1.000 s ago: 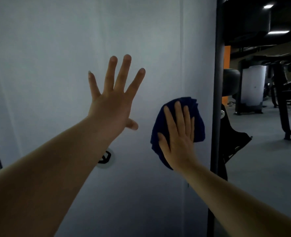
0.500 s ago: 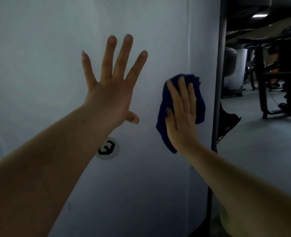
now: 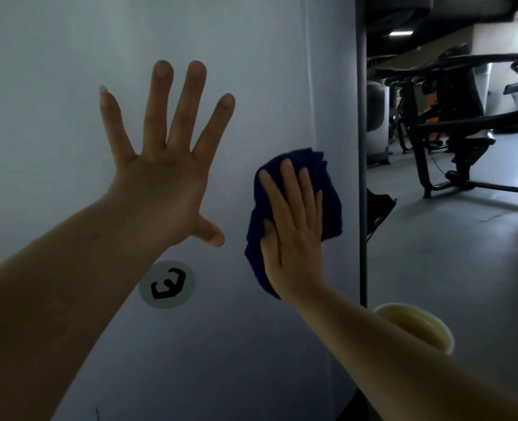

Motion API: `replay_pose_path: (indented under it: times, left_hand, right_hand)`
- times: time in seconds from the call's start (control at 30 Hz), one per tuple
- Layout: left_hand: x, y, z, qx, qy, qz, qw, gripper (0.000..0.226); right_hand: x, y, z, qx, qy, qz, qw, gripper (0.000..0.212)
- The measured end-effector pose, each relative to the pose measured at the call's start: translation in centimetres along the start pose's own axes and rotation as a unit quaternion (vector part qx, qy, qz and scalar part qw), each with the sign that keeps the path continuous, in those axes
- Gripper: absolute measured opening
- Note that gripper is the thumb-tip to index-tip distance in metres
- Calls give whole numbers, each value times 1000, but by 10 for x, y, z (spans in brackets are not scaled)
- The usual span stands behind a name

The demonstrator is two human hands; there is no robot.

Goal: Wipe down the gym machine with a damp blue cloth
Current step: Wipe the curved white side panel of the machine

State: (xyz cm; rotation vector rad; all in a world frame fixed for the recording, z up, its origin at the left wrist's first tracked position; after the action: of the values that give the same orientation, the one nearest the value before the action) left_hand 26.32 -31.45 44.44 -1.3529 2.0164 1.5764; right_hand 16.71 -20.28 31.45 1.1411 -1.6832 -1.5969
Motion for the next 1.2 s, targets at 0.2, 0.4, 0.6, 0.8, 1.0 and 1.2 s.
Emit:
replay_pose_path:
  times: [0.2,0.4,0.6,0.8,1.0,1.2]
  left_hand:
    - [-2,-2,-1,9,-13,0,1000,164]
    - [-3,-2,0,4,-3,6,1000,164]
    - [-9,-10,17,-19,81,-9,996,161]
    - [-14,-7,73,116,194,-52,973,127]
    - [-12,2,84,136,240,-57,959,126]
    - [-11,16,68,112,186,-53,975,167]
  right_hand:
    - [-2,-32,18,-87,-40,-65,993,50]
    - [6,-34,7,28,-37,-8,999,51]
    - [0,-40,23,41,10,-45,998,54]
    - [1,-32,18,120,56,-10,991,54]
    - [-7,-5,43,145,78,0,986,55]
    - [-5,-30,41,176,116,13,977,56]
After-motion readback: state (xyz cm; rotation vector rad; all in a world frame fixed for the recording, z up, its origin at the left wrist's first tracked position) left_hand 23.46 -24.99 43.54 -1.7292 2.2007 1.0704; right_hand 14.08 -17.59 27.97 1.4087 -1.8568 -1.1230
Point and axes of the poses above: each hand's wrist, its own y-axis towards the middle knuckle, its own x-axis out of the palm, z = x × y, the point moved 3 cm from there along y, towards the middle knuckle, and after that the axes turned 5 degrees about -x, right-handed, at the moved point
